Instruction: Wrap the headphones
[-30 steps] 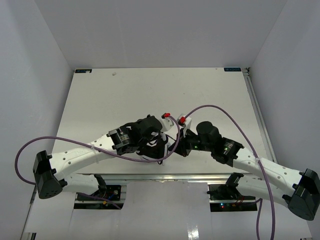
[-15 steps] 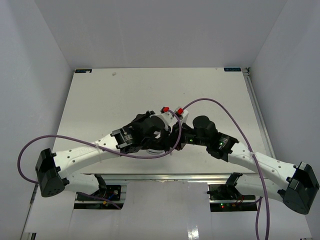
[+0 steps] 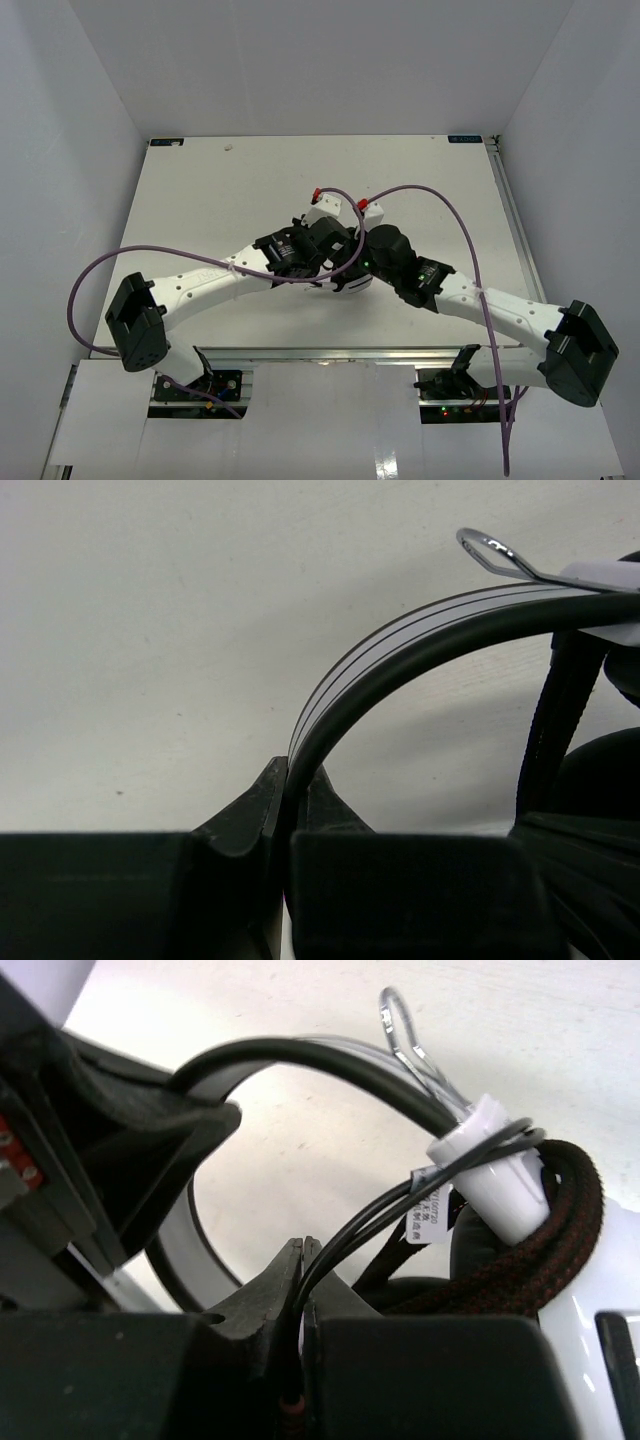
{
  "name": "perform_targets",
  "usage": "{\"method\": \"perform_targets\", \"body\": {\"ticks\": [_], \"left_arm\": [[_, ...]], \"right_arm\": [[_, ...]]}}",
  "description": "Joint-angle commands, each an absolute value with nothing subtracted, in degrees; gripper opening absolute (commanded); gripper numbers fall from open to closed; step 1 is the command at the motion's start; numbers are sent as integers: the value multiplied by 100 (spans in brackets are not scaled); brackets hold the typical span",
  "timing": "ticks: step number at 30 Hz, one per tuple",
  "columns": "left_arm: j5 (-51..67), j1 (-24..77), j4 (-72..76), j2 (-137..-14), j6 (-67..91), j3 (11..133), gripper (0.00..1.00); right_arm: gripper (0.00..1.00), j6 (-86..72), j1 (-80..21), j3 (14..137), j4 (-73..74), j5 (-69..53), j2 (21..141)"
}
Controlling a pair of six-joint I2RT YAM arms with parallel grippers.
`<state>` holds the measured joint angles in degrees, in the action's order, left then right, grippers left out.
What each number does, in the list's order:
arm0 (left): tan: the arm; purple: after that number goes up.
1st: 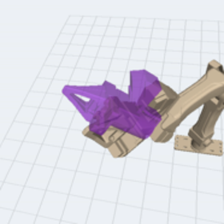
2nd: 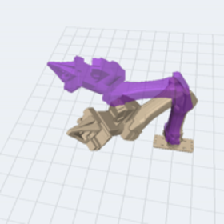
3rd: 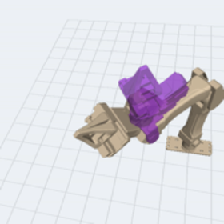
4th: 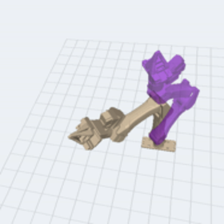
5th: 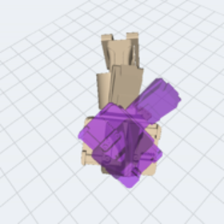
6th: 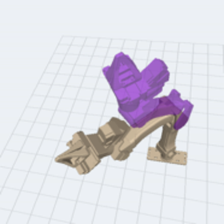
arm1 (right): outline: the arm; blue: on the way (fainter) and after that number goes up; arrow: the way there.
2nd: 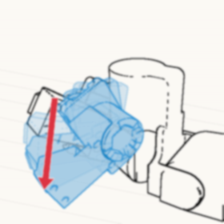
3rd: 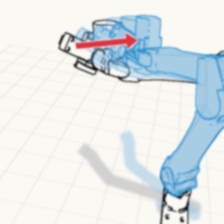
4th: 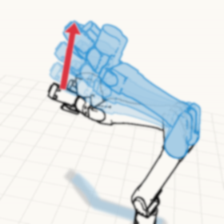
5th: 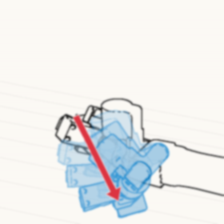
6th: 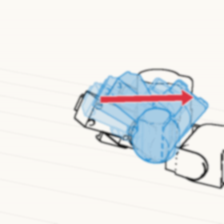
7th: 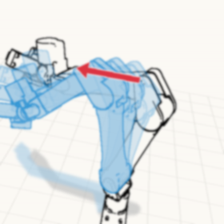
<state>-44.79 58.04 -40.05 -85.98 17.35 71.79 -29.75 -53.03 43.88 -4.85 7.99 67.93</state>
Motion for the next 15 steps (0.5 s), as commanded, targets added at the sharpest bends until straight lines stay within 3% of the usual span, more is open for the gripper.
{"method": "perform_targets", "body": {"ticks": [1, 7, 15], "left_arm": [[-4075, 5563, -3110, -8421, 3128, 6974, 0], [-2357, 4710, -1550, -8113, 3576, 5920, 0], [-1963, 4093, -916, -8678, 3887, 5576, 2]], "right_arm": [[8, -2743, -5329, 4739, -524, 1850, 7163], [9, -2175, -5098, 5100, -577, 2384, 8017], [14, -1375, -4670, 5753, -1283, 1710, 9336]]}}
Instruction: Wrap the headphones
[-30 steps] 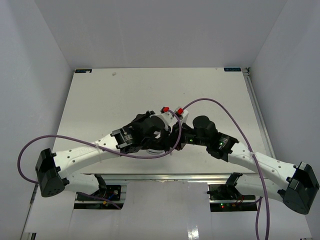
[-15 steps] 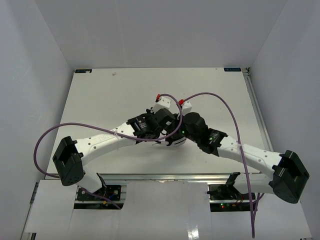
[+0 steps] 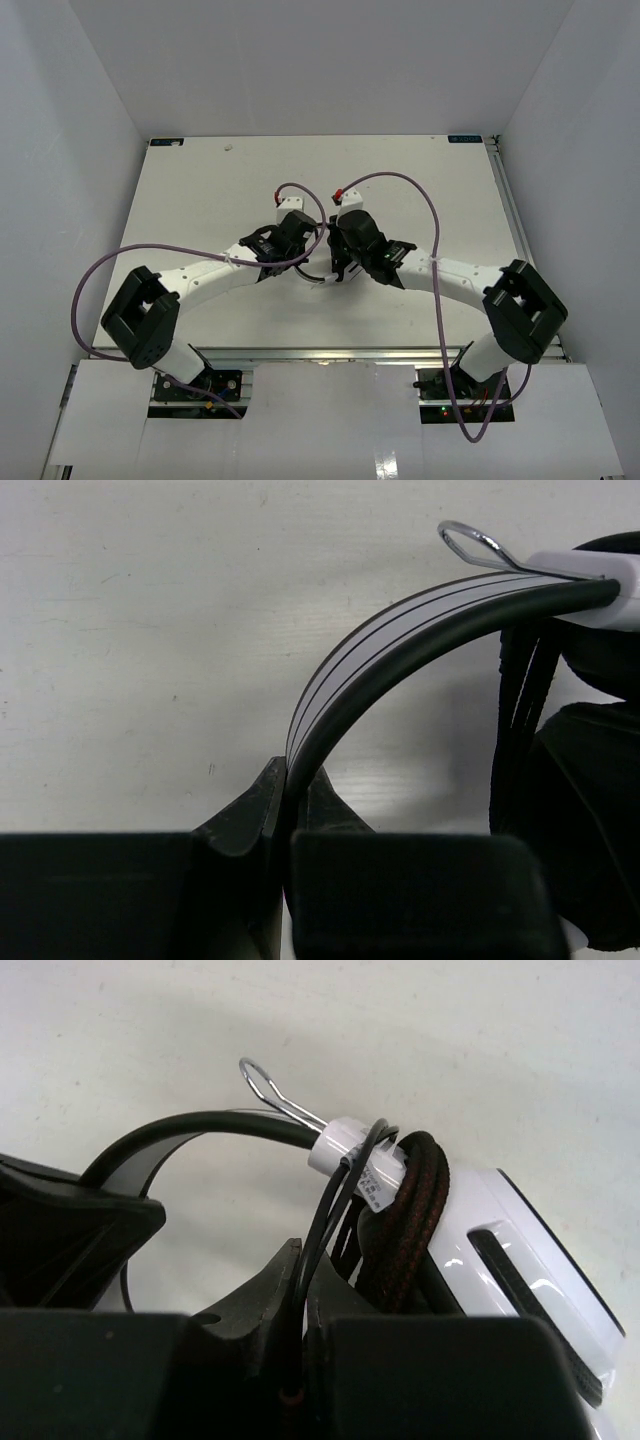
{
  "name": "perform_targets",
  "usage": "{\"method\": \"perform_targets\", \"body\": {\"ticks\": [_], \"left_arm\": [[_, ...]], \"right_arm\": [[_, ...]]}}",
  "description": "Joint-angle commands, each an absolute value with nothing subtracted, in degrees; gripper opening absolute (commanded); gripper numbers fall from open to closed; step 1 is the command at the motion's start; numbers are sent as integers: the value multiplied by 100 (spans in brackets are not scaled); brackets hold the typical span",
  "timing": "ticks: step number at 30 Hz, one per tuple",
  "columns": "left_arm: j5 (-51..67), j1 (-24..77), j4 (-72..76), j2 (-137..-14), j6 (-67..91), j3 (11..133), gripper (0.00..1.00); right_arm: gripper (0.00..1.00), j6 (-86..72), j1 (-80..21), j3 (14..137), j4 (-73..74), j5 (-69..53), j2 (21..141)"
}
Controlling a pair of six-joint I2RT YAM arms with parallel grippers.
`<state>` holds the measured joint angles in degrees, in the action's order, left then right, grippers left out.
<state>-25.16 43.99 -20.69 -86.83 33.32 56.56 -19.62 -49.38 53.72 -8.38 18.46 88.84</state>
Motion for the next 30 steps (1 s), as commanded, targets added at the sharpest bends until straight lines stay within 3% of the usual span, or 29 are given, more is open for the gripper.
{"method": "perform_targets", "body": {"ticks": [1, 8, 13, 16, 20, 30], "left_arm": [[-1909, 4007, -820, -8742, 3955, 5513, 3], [-1272, 3328, -308, -9333, 4345, 5309, 12], [-1340, 3240, -227, -9369, 4083, 5323, 41], [-1525, 3226, -328, -9241, 4057, 5284, 51], [-1671, 3226, -382, -9052, 4011, 5265, 56], [-1872, 3226, -574, -8910, 3979, 5352, 57]], "right_arm": [[14, -1342, -4627, 5850, -1343, 1622, 9487], [16, -1014, -4474, 6717, -1462, 1397, 10564], [20, -871, -4439, 7053, -1452, 1382, 11022], [22, -882, -4438, 7093, -1480, 1331, 11044], [24, -936, -4447, 7157, -1417, 1237, 11038], [28, -965, -4480, 7212, -1199, 1446, 10960]]}}
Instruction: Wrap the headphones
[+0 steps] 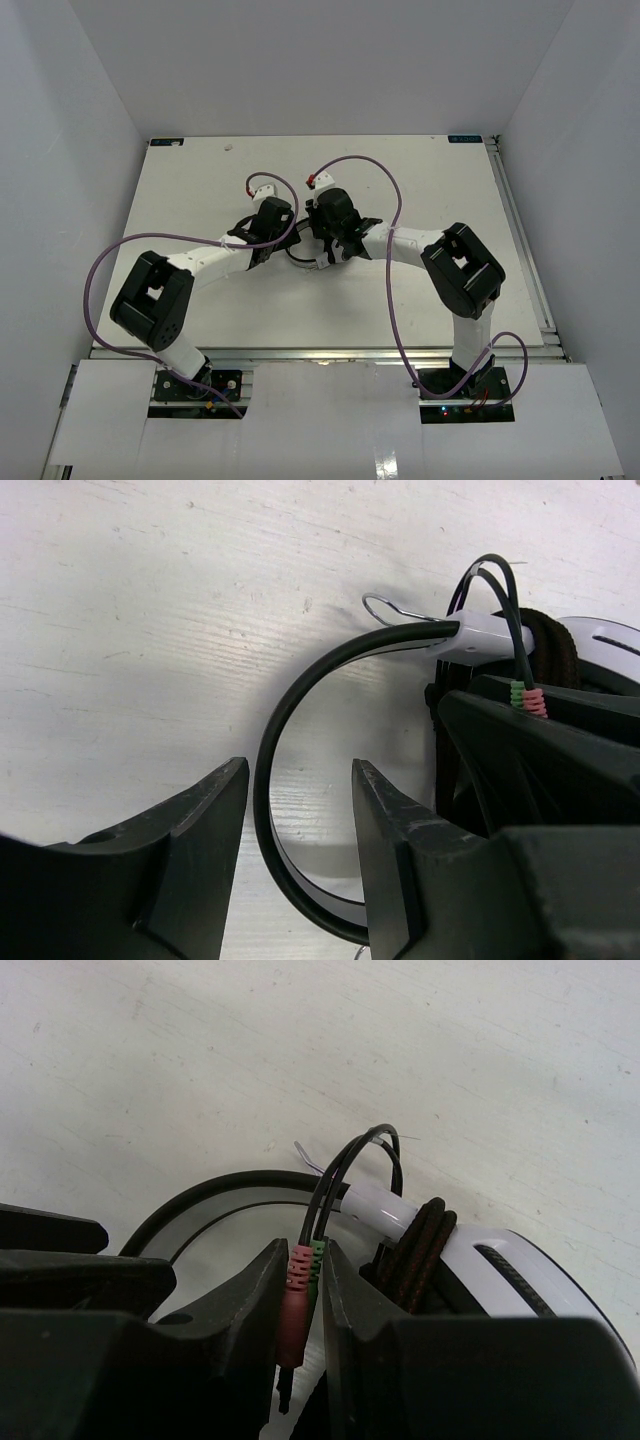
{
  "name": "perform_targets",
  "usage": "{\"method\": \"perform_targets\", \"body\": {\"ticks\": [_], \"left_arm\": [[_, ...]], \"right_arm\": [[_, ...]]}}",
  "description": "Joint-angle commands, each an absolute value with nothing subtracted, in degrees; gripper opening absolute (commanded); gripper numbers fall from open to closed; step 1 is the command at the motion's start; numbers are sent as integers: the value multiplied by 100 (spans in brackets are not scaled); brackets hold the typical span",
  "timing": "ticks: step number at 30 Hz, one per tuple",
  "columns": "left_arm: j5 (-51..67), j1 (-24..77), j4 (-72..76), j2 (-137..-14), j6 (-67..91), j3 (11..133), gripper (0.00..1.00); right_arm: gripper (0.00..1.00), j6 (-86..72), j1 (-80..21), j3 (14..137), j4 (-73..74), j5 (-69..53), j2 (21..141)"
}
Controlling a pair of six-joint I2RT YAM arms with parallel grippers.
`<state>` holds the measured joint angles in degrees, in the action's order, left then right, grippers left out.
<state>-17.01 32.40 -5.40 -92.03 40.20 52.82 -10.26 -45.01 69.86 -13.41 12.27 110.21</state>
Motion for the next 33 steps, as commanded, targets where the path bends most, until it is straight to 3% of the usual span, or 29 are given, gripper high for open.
{"method": "perform_targets", "body": {"ticks": [1, 33], "left_arm": [[-1872, 3226, -580, -8912, 3981, 5363, 57], [-2174, 3126, -99, -8902, 3447, 5748, 58]], "right_arm": [[28, -967, -4488, 7206, -1195, 1450, 10945], [33, -1343, -4847, 6177, -1205, 1735, 9884]]}}
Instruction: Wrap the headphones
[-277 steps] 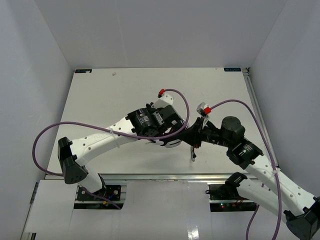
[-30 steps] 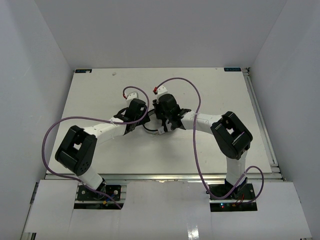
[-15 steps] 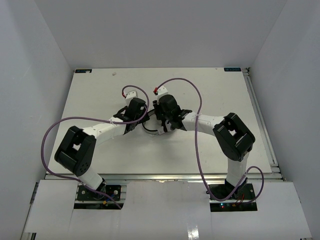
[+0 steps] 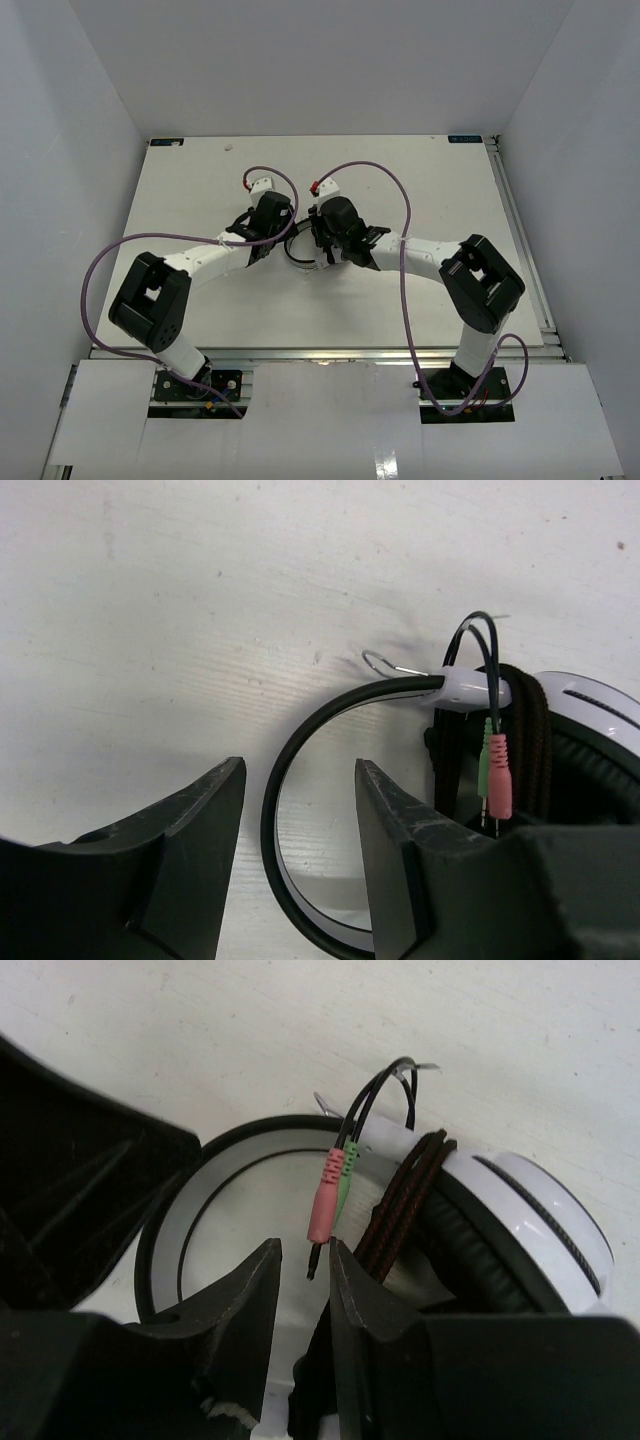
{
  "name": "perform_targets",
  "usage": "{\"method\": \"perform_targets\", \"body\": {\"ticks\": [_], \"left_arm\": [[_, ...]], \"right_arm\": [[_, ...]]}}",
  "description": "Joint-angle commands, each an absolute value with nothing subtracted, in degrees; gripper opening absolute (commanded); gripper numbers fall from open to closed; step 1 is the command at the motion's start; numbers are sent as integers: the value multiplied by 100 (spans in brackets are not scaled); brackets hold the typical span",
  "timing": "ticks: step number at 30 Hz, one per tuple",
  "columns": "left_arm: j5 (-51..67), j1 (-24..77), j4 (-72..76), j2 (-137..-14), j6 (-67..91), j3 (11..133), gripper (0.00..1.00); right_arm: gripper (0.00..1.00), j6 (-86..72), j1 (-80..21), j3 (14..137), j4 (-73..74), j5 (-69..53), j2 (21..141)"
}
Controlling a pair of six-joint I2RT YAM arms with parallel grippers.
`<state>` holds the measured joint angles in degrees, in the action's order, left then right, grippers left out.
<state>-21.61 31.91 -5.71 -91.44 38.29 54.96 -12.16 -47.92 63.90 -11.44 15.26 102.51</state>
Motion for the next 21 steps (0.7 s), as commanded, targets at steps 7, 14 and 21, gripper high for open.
{"method": "perform_targets", "body": {"ticks": [7, 14, 21], "left_arm": [[-998, 3067, 1010, -9443, 2922, 6080, 54], [-9, 3067, 1271, -9921, 3106, 6254, 48], [-9, 3067, 1201, -10078, 3170, 6214, 45]], "right_arm": [[33, -1388, -4978, 5779, -1406, 1807, 9521], [33, -1369, -5112, 5502, -1410, 1970, 9086], [33, -1356, -5233, 5106, -1453, 2019, 8284]]}}
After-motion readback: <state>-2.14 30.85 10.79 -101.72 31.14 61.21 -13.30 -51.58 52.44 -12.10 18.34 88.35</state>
